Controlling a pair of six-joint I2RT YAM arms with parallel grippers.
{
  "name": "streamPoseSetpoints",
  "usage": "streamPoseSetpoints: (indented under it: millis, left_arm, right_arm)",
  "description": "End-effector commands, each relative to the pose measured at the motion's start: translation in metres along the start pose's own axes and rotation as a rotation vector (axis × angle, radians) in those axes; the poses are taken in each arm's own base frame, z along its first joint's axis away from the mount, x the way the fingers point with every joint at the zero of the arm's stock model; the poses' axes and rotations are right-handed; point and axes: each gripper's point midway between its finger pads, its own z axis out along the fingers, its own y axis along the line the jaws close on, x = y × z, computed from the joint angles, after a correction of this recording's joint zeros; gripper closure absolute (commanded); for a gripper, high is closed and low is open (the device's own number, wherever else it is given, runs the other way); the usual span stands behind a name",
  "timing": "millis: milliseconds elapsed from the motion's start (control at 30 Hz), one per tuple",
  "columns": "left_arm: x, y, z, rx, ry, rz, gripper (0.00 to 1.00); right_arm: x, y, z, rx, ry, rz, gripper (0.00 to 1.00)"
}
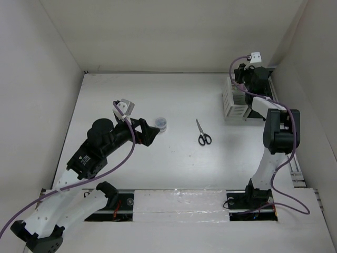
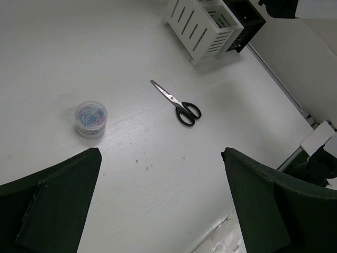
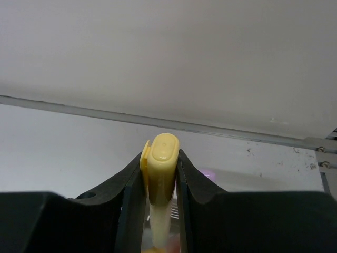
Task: Sort the stationery into containers
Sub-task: Place the stationery in the storage box.
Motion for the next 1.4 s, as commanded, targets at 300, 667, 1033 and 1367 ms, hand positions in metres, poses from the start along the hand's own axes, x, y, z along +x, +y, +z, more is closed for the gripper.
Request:
streamPoseSetpoints:
  millis: [300, 667, 1033, 1367]
  left_arm:
    - [-0.012, -0.006, 0.001, 0.026, -0.048, 0.003, 0.0]
    - [-0.013, -0.007, -0.002, 0.029, -0.057, 0.004, 0.0]
    - [-0.012, -0.004, 0.001, 0.017, -0.051, 0.002, 0.0]
    - [-0.012, -0.004, 0.001, 0.017, -0.051, 0.002, 0.0]
  right_arm:
    - [-0.024, -0.002, 0.006, 0.061, -0.065, -0.037, 1.0]
    - [-0.017, -0.021, 0.0, 0.109, -0.021, -0.029, 1.0]
    - [-0.019, -0.025, -0.012, 0.148, -0.03, -0.02, 1.0]
    - [-0.018, -0.016, -0.011, 0.104, -0.035, 0.009, 1.0]
